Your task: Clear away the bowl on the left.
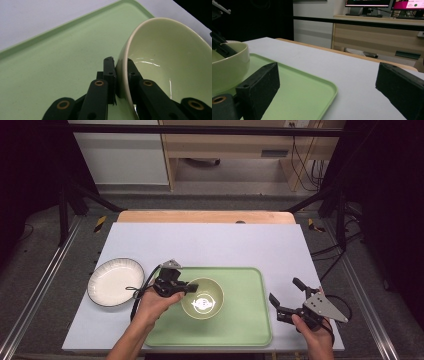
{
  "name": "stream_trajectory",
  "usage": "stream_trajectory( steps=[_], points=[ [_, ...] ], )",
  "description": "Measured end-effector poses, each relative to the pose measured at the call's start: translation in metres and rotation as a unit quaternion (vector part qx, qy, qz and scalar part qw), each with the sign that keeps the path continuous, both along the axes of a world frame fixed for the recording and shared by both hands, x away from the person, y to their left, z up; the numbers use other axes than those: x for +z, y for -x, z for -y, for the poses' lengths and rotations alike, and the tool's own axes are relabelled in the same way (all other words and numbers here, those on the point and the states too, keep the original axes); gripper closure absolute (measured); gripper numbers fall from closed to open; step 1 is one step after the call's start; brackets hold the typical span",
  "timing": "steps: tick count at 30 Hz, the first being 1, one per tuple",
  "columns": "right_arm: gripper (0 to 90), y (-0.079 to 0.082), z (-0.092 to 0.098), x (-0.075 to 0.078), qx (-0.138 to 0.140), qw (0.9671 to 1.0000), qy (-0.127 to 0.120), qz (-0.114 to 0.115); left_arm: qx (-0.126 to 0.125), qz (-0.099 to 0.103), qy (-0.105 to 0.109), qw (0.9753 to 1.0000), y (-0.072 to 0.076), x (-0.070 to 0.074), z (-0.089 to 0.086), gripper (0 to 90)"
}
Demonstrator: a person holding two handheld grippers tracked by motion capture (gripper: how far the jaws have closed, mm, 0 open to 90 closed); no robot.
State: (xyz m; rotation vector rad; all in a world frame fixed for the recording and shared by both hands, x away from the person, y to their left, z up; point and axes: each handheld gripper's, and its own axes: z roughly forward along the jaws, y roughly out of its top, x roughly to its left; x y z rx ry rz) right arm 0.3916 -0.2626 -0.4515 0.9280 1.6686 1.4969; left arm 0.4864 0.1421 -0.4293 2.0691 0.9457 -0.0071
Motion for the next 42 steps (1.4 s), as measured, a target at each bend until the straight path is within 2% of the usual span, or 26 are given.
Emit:
stream_trajectory(
  steps=[10, 25, 28, 30, 38, 42],
  points=[
    [5.5, 0.0, 0.0, 0.0, 0.001, 1.0, 0.001, -0.001, 0.003, -0.014, 0.001, 0.9999, -0.003, -0.005, -0.003, 82.5],
    [5.5, 0.0, 0.003, 0.0, -0.003, 1.0, 0.0, -0.002, -0.007, -0.023, -0.02, 0.9995, -0.002, -0.014, 0.002, 82.2],
    [5.5, 0.001, 0.003, 0.0, -0.004, 1.0, -0.004, -0.002, -0.007, -0.023, -0.034, 0.9991, -0.003, -0.018, 0.004, 82.1],
    [5.5, 0.001, 0.003, 0.0, -0.003, 1.0, -0.003, -0.001, -0.004, -0.027, -0.027, 0.9993, -0.003, -0.02, 0.004, 82.2],
    [5.5, 0.001, 0.006, 0.001, -0.005, 1.0, -0.006, 0.001, 0.001, -0.033, -0.028, 0.9991, -0.005, -0.023, 0.003, 82.6],
    [5.5, 0.001, 0.007, 0.001, -0.006, 1.0, -0.004, 0.002, 0.003, -0.027, -0.03, 0.9992, -0.005, -0.023, 0.003, 82.7]
  ],
)
